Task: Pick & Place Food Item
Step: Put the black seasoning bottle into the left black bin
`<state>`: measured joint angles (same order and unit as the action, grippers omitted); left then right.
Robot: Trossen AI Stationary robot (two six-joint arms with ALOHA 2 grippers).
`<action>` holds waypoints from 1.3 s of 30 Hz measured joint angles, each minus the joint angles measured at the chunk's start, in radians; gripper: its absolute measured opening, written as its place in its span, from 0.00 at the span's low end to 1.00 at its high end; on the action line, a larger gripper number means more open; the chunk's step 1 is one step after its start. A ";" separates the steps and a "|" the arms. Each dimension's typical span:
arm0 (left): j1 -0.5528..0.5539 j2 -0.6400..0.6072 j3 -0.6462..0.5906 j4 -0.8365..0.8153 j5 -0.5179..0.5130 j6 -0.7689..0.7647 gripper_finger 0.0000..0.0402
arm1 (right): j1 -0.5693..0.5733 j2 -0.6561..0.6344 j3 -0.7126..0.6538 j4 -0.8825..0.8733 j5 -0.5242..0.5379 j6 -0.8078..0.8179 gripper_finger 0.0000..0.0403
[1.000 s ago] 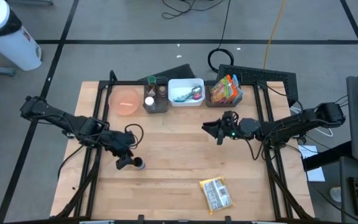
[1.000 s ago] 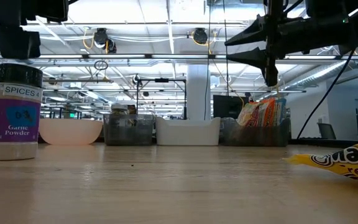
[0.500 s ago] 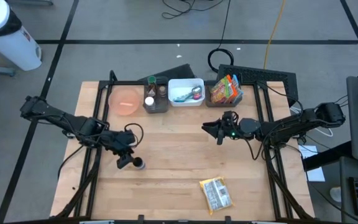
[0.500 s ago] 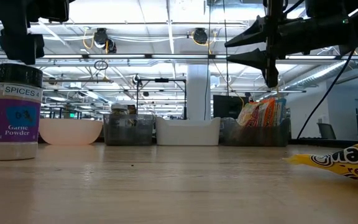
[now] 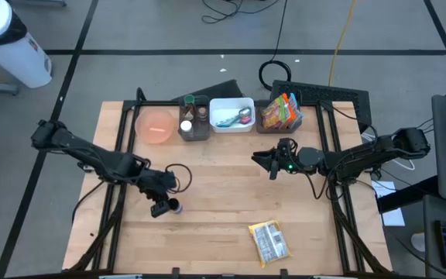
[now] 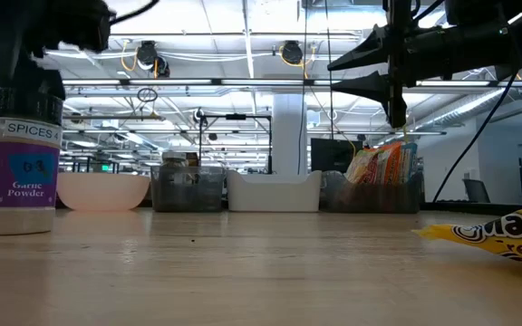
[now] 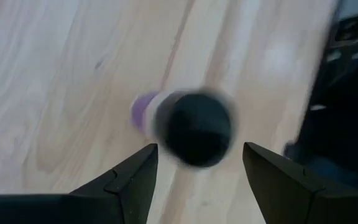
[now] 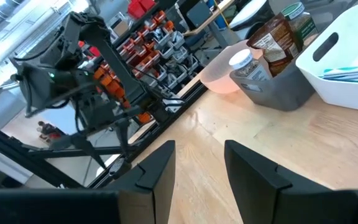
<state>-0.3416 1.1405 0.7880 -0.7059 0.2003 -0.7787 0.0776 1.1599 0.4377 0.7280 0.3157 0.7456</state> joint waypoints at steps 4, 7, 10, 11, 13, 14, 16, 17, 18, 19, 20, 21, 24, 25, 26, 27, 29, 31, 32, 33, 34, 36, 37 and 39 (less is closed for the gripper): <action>0.000 0.006 0.018 0.007 -0.017 0.019 0.61 | 0.000 0.000 0.000 -0.001 0.002 -0.006 0.32; 0.001 0.010 0.022 0.019 -0.023 0.018 0.61 | 0.000 0.000 0.000 -0.010 0.002 -0.006 0.32; 0.001 0.012 0.022 0.009 -0.025 0.024 0.61 | 0.000 0.000 0.000 -0.013 0.002 -0.006 0.32; 0.002 0.012 0.022 0.011 -0.025 0.024 0.61 | 0.000 0.000 0.000 -0.017 0.002 -0.006 0.32; 0.013 0.012 0.022 0.012 -0.023 0.019 0.61 | 0.000 0.000 0.000 -0.019 0.002 -0.006 0.32; 0.023 0.010 0.022 0.011 -0.019 0.017 0.61 | 0.000 0.000 0.000 -0.020 0.002 -0.006 0.32; 0.044 -0.009 0.022 0.011 -0.012 0.015 0.61 | 0.000 0.000 0.000 -0.023 0.002 -0.006 0.32; 0.056 -0.026 0.022 0.009 -0.009 0.015 0.61 | 0.000 0.000 0.000 -0.023 0.002 -0.006 0.32; 0.071 -0.043 0.022 0.008 -0.009 0.015 0.61 | 0.000 0.000 0.000 -0.022 0.002 -0.005 0.32; 0.084 -0.061 0.022 0.008 -0.009 0.014 0.61 | 0.000 0.000 0.000 -0.022 0.002 -0.004 0.32; 0.098 -0.081 0.022 0.008 -0.013 0.014 0.61 | 0.000 0.000 0.000 -0.023 0.002 -0.003 0.32; 0.110 -0.103 0.022 0.010 -0.024 0.013 0.61 | 0.000 0.000 0.000 -0.024 0.002 -0.003 0.32; 0.137 -0.186 0.022 0.034 -0.085 -0.005 0.61 | 0.000 0.000 0.000 -0.027 0.002 0.001 0.32; 0.140 -0.219 0.022 0.035 -0.119 -0.011 0.61 | 0.000 0.000 0.000 -0.027 0.002 0.006 0.32; 0.140 -0.248 0.022 0.037 -0.155 -0.014 0.61 | 0.000 0.000 0.000 -0.027 0.002 0.014 0.32; 0.139 -0.283 0.022 0.046 -0.203 -0.013 0.61 | 0.000 0.000 0.000 -0.027 0.002 0.024 0.32; 0.130 -0.347 0.022 0.047 -0.306 -0.011 0.61 | 0.000 0.000 0.000 -0.027 0.002 0.037 0.32; 0.122 -0.415 0.022 0.048 -0.410 -0.002 0.61 | 0.000 0.000 0.000 -0.028 0.002 0.052 0.32; 0.117 -0.447 0.022 0.049 -0.459 0.001 0.61 | 0.001 0.000 0.000 -0.029 0.002 0.062 0.32; 0.111 -0.478 0.022 0.051 -0.507 0.005 0.61 | 0.002 0.000 0.000 -0.029 0.002 0.077 0.32; 0.104 -0.504 0.022 0.065 -0.549 0.009 0.61 | 0.002 0.000 0.000 -0.029 0.002 0.090 0.32; 0.086 -0.546 0.022 0.131 -0.622 0.042 0.61 | 0.002 0.000 0.000 -0.030 0.001 0.111 0.32; 0.075 -0.560 0.022 0.175 -0.653 0.080 0.61 | 0.002 0.000 0.000 -0.030 0.002 0.121 0.32; 0.052 -0.570 0.022 0.289 -0.711 0.191 0.61 | 0.002 0.000 0.000 -0.030 0.012 0.140 0.32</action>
<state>-0.2898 0.5701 0.8097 -0.4164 -0.5110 -0.5880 0.0797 1.1595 0.4377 0.6981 0.3281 0.8855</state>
